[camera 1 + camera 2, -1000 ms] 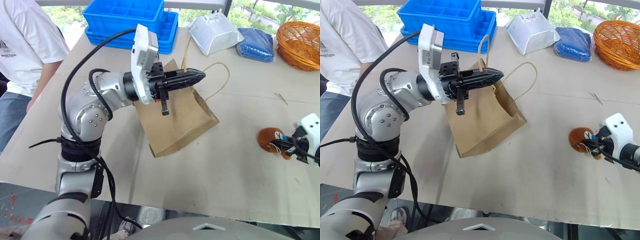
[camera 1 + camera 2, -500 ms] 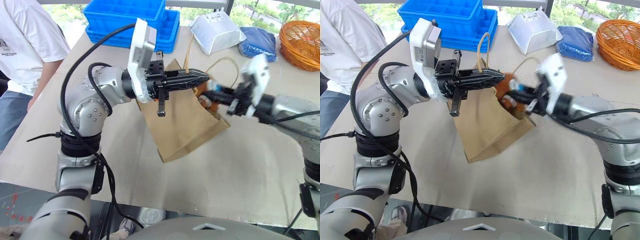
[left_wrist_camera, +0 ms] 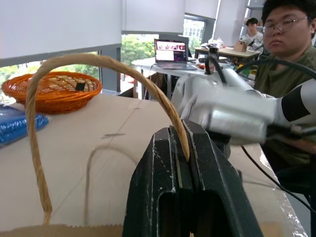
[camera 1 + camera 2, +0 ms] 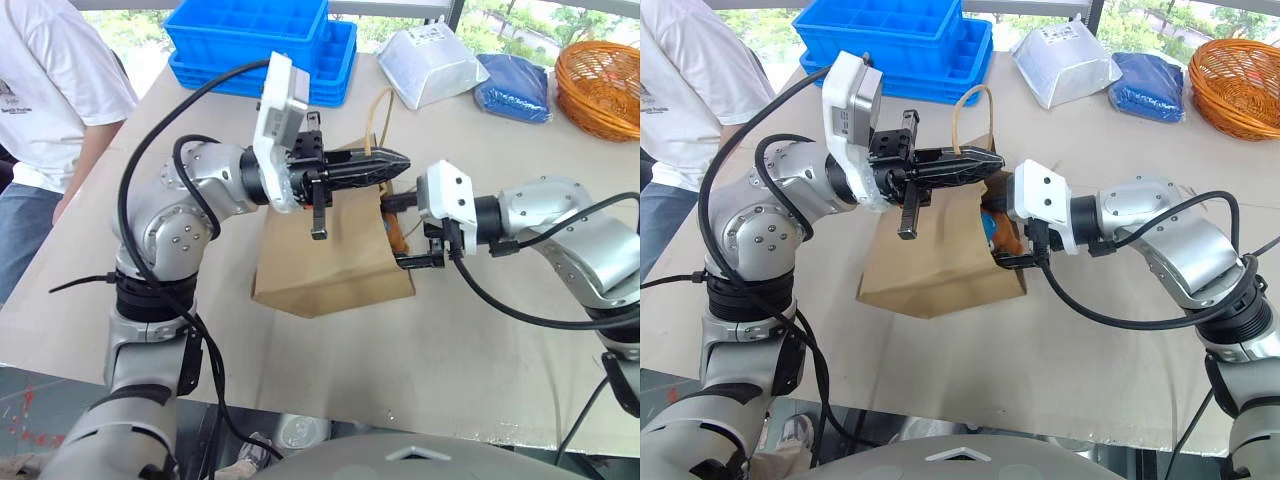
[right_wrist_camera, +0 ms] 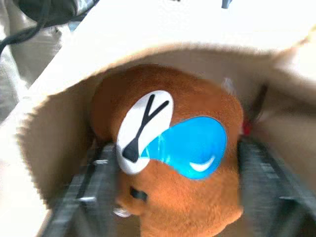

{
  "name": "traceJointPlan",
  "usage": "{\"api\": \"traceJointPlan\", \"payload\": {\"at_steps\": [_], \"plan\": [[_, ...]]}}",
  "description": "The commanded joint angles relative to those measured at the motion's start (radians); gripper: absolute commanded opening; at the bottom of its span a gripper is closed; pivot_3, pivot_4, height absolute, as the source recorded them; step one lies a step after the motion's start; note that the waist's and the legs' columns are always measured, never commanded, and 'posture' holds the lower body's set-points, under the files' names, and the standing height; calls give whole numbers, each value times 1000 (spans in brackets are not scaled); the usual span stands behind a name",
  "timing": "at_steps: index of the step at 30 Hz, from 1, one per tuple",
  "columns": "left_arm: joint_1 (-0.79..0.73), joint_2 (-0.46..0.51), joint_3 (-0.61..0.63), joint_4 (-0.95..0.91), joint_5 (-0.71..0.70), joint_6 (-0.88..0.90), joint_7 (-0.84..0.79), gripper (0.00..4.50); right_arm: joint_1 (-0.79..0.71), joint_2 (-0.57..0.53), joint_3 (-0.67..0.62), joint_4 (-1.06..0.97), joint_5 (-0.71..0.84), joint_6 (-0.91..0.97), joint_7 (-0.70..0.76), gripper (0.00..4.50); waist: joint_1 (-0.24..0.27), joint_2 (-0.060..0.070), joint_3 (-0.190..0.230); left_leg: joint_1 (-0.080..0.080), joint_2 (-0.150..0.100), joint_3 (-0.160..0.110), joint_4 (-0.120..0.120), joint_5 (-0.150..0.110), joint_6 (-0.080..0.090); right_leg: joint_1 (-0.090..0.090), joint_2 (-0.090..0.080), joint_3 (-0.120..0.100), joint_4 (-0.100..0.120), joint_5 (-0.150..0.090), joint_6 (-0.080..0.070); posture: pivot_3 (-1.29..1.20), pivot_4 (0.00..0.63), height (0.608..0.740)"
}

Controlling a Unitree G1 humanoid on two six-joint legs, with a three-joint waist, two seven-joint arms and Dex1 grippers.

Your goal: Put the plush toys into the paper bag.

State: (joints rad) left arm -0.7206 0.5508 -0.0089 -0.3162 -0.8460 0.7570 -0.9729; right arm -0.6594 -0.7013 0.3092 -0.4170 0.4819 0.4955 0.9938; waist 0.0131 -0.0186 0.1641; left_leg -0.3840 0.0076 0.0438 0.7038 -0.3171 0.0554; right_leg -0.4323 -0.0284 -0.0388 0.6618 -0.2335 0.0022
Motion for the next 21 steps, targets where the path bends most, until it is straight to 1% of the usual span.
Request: {"api": "traceJointPlan", "payload": {"at_steps": [1,3,6,8,10,12,13,15,17,19,21], "plan": [[6,21,20,-56,-16,-5,-9,0,11,-7,-58,-55,-6,-30,8,4231,2,0,0,0,0,0,0,0,0,0,0,0,0,0,0,0,150,740],[18,47,24,-64,-14,-6,-27,0,36,-30,-113,-82,21,22,-22,4231,2,0,0,0,0,0,0,0,0,0,-1,0,0,0,0,0,150,740],[40,86,28,-76,-10,-10,-53,0,83,-64,-247,-131,117,127,-77,4231,1,0,0,0,0,0,0,0,0,0,-2,-1,0,0,0,0,150,740],[55,105,36,-83,-16,-9,-59,0,137,-90,-403,-173,231,230,-143,4231,3,0,0,0,0,0,0,0,0,0,-2,-1,0,0,0,0,150,740],[68,121,35,-92,-7,-18,-66,0,188,-90,-554,-195,358,376,-277,4231,2,0,0,0,0,-1,0,0,0,1,-2,-2,0,0,0,0,150,740],[74,127,33,-98,-5,-24,-68,0,225,-94,-631,-210,430,470,-370,4231,1,0,0,0,0,-1,0,0,0,1,-2,-2,0,0,0,0,150,740],[77,128,33,-102,-6,-25,-66,0,244,-77,-664,-211,462,519,-441,4231,1,0,0,0,0,-1,0,0,0,1,-3,-2,0,0,0,0,150,740],[81,130,31,-107,-6,-27,-63,0,253,-47,-704,-202,518,591,-563,4231,-2,0,0,1,0,0,0,0,0,1,-3,-2,0,0,0,0,150,740],[83,131,28,-112,-2,-31,-62,0,232,10,-726,-148,566,678,-710,4231,-6,0,0,2,0,1,-1,0,-1,1,-2,-1,1,0,0,0,150,740],[81,130,26,-113,-1,-31,-58,0,214,41,-722,-133,623,709,-763,4231,-6,0,0,2,0,1,-1,1,-1,1,-2,-1,2,0,0,0,150,740],[79,128,24,-115,0,-31,-56,0,191,79,-710,-95,852,718,-825,4231,-5,1,0,2,0,1,-1,1,-1,1,-2,-1,2,0,0,0,150,740]]}}
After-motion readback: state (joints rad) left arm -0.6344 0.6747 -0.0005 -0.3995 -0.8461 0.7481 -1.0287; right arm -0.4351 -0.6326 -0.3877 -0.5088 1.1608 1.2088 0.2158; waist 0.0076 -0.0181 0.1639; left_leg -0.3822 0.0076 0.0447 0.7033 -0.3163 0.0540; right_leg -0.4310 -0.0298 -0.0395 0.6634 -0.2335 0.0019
